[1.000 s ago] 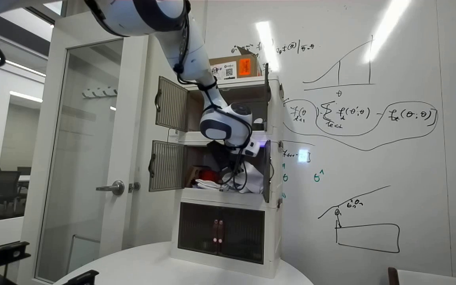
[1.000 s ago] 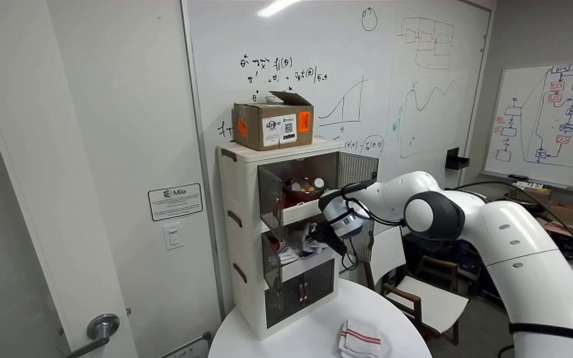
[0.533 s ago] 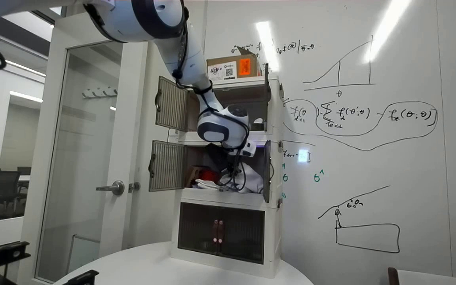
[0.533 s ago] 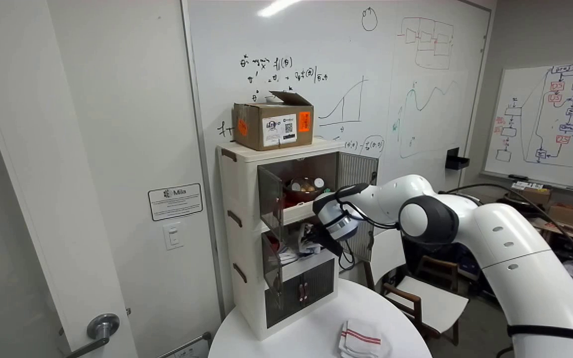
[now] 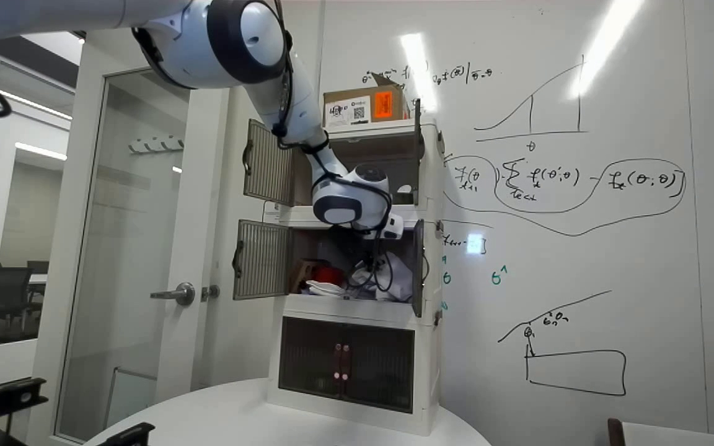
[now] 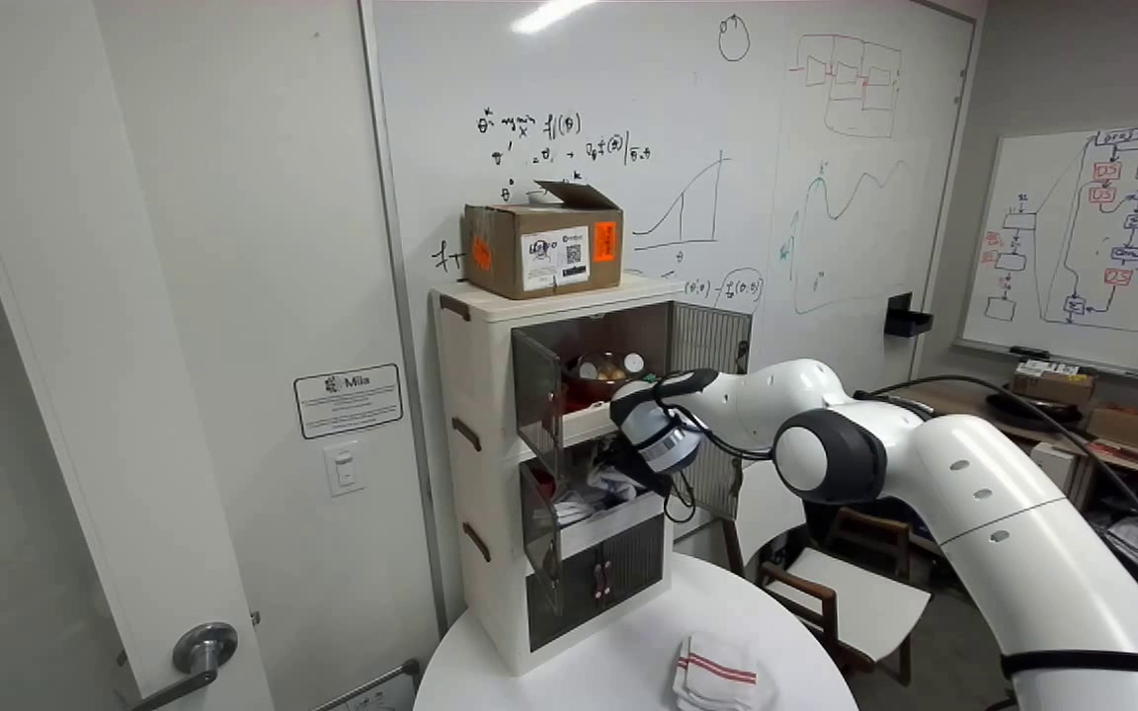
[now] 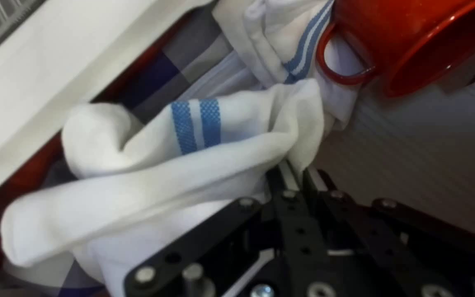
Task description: Put one towel in the middle cabinet
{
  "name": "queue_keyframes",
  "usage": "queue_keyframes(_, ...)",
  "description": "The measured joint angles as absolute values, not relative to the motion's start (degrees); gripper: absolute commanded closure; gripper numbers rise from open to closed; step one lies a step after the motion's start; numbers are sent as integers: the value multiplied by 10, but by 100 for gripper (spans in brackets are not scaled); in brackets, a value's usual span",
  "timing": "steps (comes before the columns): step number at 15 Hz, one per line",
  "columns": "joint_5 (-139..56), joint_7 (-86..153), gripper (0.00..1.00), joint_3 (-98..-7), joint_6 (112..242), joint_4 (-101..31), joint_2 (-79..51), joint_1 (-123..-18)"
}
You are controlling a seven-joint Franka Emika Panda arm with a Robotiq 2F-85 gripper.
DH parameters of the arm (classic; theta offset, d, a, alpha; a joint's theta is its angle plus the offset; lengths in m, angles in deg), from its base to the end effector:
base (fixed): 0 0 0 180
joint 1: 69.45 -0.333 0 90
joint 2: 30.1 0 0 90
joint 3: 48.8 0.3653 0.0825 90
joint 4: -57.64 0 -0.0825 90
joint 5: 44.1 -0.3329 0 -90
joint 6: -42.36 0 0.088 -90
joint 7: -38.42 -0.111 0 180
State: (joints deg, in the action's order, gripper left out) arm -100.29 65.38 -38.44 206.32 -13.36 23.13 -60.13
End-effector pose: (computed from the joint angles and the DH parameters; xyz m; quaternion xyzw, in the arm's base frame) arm 0.7855 -0.0853 0.3175 -0.8718 0.2257 -0.3527 0.2541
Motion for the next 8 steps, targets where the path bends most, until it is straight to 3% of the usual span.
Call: queue_keyframes(8,-1001,649,98,-398,2063,-84,264,-615)
